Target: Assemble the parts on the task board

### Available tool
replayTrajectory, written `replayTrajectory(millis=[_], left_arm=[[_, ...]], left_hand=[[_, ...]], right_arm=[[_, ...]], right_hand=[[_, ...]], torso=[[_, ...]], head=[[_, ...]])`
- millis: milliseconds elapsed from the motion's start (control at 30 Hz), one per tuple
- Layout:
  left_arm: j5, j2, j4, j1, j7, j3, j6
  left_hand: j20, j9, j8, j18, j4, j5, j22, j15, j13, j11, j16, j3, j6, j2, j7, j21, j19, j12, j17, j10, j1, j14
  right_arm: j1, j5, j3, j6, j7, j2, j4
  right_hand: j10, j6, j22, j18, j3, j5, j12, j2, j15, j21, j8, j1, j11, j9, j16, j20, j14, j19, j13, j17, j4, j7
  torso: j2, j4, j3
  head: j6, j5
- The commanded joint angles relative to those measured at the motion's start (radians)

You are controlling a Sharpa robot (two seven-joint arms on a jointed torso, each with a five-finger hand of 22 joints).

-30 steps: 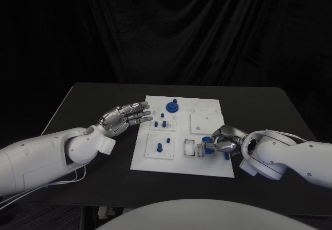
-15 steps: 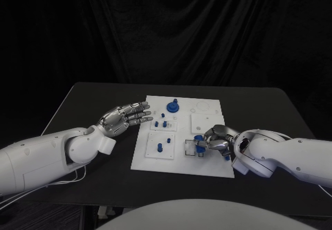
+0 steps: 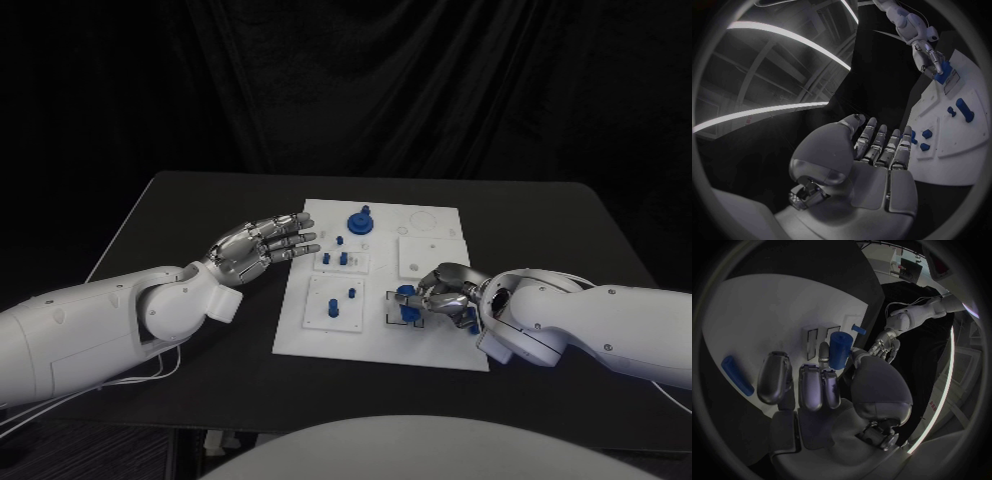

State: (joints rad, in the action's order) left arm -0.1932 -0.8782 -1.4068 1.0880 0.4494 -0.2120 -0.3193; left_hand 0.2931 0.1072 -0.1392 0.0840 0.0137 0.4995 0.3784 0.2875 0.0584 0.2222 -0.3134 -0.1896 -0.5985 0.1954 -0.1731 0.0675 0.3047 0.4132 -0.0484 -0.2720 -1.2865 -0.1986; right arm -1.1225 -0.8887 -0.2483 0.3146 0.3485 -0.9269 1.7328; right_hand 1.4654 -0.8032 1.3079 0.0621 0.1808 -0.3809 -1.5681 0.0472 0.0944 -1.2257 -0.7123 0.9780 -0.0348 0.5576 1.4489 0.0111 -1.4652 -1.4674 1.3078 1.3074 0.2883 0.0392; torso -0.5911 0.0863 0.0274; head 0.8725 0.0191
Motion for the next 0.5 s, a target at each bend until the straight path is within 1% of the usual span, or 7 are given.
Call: replayTrajectory(millis=[33, 167, 200, 233, 267, 333, 500], left_arm=[[0.0, 0.002, -0.001, -0.002, 0.004, 0.001, -0.018], [0.0, 0.002, 0.0, -0.003, 0.002, 0.001, -0.02], [0.0, 0.002, 0.001, -0.003, 0.002, 0.001, -0.02], [0.0, 0.003, 0.001, -0.003, 0.002, 0.001, -0.02], [0.0, 0.003, 0.001, -0.003, 0.002, 0.001, -0.021], [0.0, 0.003, 0.001, -0.003, 0.002, 0.001, -0.022], [0.0, 0.002, 0.002, -0.004, 0.001, 0.001, -0.022]], left_hand=[[-0.001, -0.001, -0.001, -0.013, 0.002, 0.003, -0.001, 0.001, 0.0, -0.003, 0.0, -0.006, 0.006, 0.001, -0.021, 0.0, 0.003, -0.004, 0.001, 0.002, 0.009, 0.002], [-0.001, -0.001, -0.001, -0.013, 0.002, 0.003, -0.001, 0.001, 0.0, -0.003, 0.0, -0.006, 0.006, 0.001, -0.021, 0.0, 0.003, -0.004, 0.001, 0.002, 0.009, 0.002], [-0.001, -0.001, -0.001, -0.013, 0.002, 0.003, -0.001, 0.001, 0.0, -0.003, 0.0, -0.006, 0.006, 0.001, -0.021, 0.0, 0.003, -0.004, 0.001, 0.002, 0.009, 0.002], [-0.002, -0.002, 0.0, -0.013, 0.002, 0.003, -0.002, 0.001, 0.0, -0.003, 0.0, -0.007, 0.008, 0.001, -0.021, 0.0, 0.002, -0.004, 0.001, 0.003, 0.009, 0.003], [-0.002, -0.002, 0.0, -0.013, 0.002, 0.003, -0.002, 0.001, 0.0, -0.003, 0.0, -0.007, 0.008, 0.001, -0.021, 0.0, 0.002, -0.004, 0.001, 0.003, 0.009, 0.003], [-0.002, -0.002, 0.0, -0.013, 0.002, 0.003, -0.002, 0.001, 0.0, -0.003, 0.0, -0.007, 0.008, 0.001, -0.021, 0.0, 0.002, -0.004, 0.001, 0.003, 0.009, 0.003], [-0.002, -0.002, 0.0, -0.013, 0.002, 0.003, -0.002, 0.001, 0.0, -0.003, 0.0, -0.007, 0.008, 0.001, -0.021, 0.0, 0.002, -0.004, 0.001, 0.003, 0.009, 0.003]], right_arm=[[0.001, -0.003, 0.0, -0.03, 0.03, 0.003, -0.005], [0.002, -0.005, 0.0, -0.035, 0.038, 0.006, -0.01], [0.002, -0.005, 0.0, -0.035, 0.039, 0.007, -0.01], [0.002, -0.005, 0.0, -0.035, 0.04, 0.007, -0.011], [0.002, -0.005, 0.0, -0.035, 0.04, 0.008, -0.011], [0.002, -0.005, 0.0, -0.032, 0.039, 0.008, -0.012], [0.002, -0.006, 0.0, -0.026, 0.035, 0.005, -0.012]], right_hand=[[0.105, 0.0, 0.158, 0.015, -0.017, 0.051, -0.003, -0.004, -0.005, 0.012, 0.007, -0.03, 0.009, -0.001, -0.007, 0.008, -0.062, -0.001, 0.263, 0.057, 0.001, 0.006], [0.105, 0.002, 0.155, 0.017, -0.047, 0.119, -0.003, -0.019, -0.006, 0.022, 0.011, -0.073, 0.01, 0.0, -0.011, 0.009, -0.061, 0.001, 0.263, 0.053, 0.003, 0.007], [0.105, 0.002, 0.155, 0.017, -0.049, 0.122, -0.003, -0.019, -0.006, 0.022, 0.011, -0.076, 0.01, 0.0, -0.011, 0.009, -0.061, 0.001, 0.263, 0.053, 0.003, 0.007], [0.105, 0.005, 0.154, 0.018, -0.066, 0.158, -0.003, -0.028, -0.006, 0.029, 0.014, -0.104, 0.011, 0.0, -0.013, 0.01, -0.06, 0.002, 0.263, 0.05, 0.004, 0.008], [0.105, 0.005, 0.154, 0.018, -0.069, 0.162, -0.003, -0.028, -0.007, 0.029, 0.014, -0.108, 0.011, 0.0, -0.014, 0.01, -0.06, 0.002, 0.263, 0.049, 0.004, 0.008], [0.105, 0.006, 0.153, 0.019, -0.104, 0.152, -0.003, -0.035, -0.007, 0.032, 0.016, -0.15, 0.012, 0.001, -0.016, 0.01, -0.06, 0.002, 0.263, 0.047, 0.005, 0.008], [0.105, 0.004, 0.154, 0.019, -0.155, 0.194, -0.003, -0.048, -0.007, 0.034, 0.017, -0.19, 0.011, 0.002, -0.014, 0.011, -0.061, 0.001, 0.263, 0.05, 0.005, 0.009]], torso=[[0.001, -0.0002, 0.0004], [0.001, -0.0004, 0.0005], [0.0, -0.0005, 0.0005], [0.001, -0.0009, 0.0005], [0.001, -0.0012, 0.0005], [0.001, -0.0007, 0.0006], [0.002, -0.0003, 0.0006]], head=[[0.0, -0.001], [0.0, -0.002], [0.0, -0.003], [0.0, -0.003], [0.0, -0.004], [0.0, -0.005], [0.0, -0.005]])
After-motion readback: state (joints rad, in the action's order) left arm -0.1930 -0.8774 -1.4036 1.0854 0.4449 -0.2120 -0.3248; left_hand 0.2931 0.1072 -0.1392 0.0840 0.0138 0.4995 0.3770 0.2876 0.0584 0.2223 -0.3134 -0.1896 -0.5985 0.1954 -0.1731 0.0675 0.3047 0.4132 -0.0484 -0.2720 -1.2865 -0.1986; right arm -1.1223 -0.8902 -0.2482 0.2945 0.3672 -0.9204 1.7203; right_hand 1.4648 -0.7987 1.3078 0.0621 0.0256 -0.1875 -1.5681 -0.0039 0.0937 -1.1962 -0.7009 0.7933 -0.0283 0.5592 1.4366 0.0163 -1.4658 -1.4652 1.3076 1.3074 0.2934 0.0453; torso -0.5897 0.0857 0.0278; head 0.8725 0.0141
